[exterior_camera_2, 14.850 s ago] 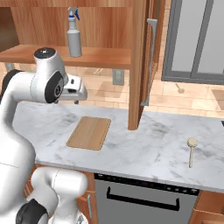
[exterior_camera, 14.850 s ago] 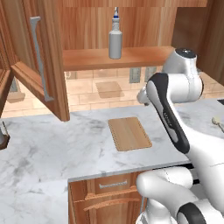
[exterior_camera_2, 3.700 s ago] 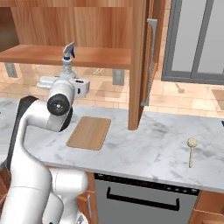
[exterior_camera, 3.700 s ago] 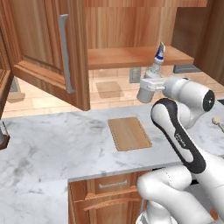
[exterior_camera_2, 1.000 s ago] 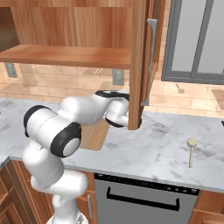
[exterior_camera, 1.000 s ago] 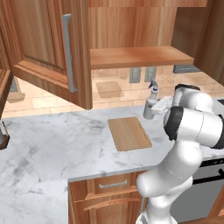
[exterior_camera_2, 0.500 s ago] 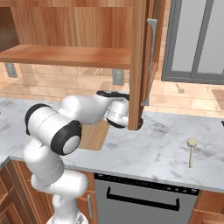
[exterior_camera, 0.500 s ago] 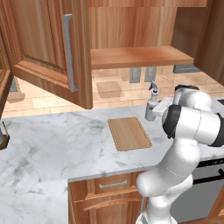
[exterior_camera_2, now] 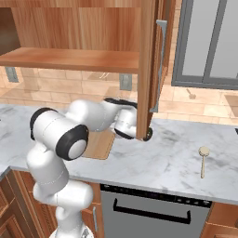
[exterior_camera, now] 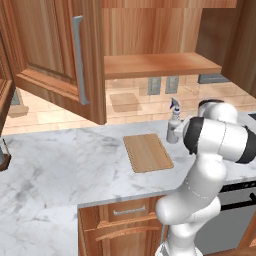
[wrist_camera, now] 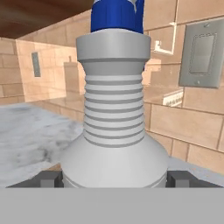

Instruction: Grab the spray bottle from the cabinet, then place it next to the cutting board for sanitizing. Then grab the dish brush from the countertop next to the sink and place it next to the cutting board.

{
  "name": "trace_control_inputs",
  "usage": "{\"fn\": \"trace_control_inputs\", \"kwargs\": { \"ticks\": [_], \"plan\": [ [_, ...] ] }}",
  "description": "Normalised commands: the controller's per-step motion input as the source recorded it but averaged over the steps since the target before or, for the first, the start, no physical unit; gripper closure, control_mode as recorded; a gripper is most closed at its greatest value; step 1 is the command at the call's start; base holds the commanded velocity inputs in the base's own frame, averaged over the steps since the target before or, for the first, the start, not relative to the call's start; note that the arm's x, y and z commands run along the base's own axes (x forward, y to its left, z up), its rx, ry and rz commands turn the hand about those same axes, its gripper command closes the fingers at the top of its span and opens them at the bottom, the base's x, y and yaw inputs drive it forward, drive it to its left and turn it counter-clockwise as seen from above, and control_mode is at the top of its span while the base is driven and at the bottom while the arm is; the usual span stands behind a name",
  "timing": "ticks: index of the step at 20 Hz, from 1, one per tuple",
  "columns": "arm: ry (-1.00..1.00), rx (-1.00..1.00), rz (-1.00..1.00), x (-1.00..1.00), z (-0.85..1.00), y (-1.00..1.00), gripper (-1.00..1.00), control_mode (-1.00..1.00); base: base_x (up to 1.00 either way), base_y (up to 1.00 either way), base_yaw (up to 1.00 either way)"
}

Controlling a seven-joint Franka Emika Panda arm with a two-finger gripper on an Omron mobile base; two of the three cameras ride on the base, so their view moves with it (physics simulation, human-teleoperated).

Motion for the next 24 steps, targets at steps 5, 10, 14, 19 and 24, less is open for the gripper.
{"fn": "trace_control_inputs", "kwargs": {
  "ticks": [5, 10, 14, 19, 24],
  "plan": [
    [0.04, 0.00, 0.00, 0.00, -0.30, -0.06, 1.00, -1.00, 0.00, 0.00, 0.00],
    [0.01, 0.00, 0.00, 0.00, -0.30, -0.07, 1.00, -1.00, 0.00, 0.00, 0.00],
    [0.00, 0.00, 0.00, 0.00, -0.29, -0.07, 1.00, -1.00, 0.00, 0.00, 0.00],
    [0.00, 0.00, 0.00, 0.00, -0.33, -0.04, 1.00, -1.00, 0.00, 0.00, 0.00],
    [0.00, 0.00, 0.00, 0.00, -0.33, -0.01, 1.00, -1.00, 0.00, 0.00, 0.00]
  ]
}}
